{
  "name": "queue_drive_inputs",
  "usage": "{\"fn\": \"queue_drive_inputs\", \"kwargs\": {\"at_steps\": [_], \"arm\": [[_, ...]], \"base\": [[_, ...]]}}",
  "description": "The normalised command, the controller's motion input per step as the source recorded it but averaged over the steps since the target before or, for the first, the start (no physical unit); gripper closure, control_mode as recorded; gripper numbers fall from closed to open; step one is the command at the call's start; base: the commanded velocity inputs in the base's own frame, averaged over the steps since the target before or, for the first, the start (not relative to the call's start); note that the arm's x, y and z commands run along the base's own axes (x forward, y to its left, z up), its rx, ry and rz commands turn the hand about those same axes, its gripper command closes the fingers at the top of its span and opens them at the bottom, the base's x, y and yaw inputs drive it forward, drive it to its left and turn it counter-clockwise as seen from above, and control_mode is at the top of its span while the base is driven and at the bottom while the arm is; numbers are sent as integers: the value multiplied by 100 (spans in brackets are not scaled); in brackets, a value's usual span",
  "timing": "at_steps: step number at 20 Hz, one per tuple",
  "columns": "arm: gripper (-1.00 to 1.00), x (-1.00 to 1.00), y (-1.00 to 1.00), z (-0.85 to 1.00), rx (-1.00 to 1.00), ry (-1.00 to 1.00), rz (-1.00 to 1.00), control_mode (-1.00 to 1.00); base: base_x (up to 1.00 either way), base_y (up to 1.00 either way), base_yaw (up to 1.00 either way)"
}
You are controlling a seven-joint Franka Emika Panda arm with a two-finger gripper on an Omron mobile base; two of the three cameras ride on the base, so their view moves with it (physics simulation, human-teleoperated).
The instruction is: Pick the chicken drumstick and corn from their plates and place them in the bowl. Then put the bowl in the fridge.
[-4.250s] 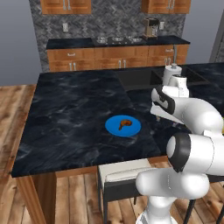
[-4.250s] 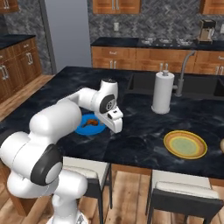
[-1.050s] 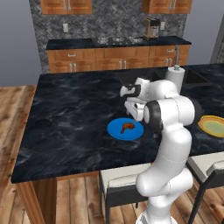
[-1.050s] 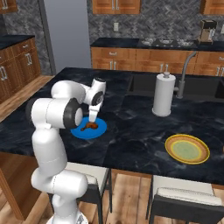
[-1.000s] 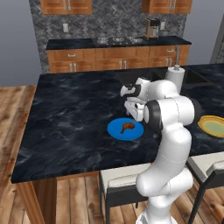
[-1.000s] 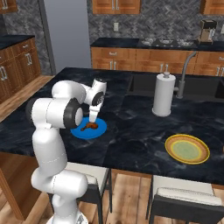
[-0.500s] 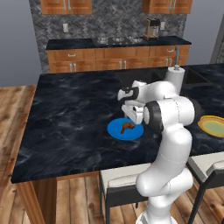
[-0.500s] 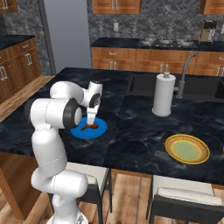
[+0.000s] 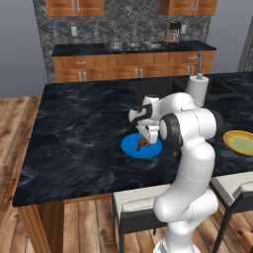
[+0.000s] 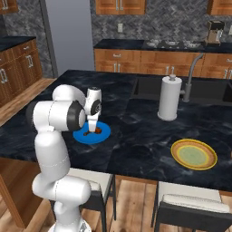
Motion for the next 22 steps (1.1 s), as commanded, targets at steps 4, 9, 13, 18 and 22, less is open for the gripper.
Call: {"fn": "queue_drive_inputs", "kwargs": {"at_steps": [4,9,13,18,22], "arm": [[-100,12,0,-10,0,0,0,-100],[-100,11,-1,-15,0,5,0,-100],[-100,-1,1,-17,0,1,0,-100],[-100,1,0,-13,0,0,0,-100],[-100,-1,0,-21,0,1,0,-100]], "base": [[0,0,0],[0,0,0],[0,0,0],[0,0,0],[0,0,0]]}}
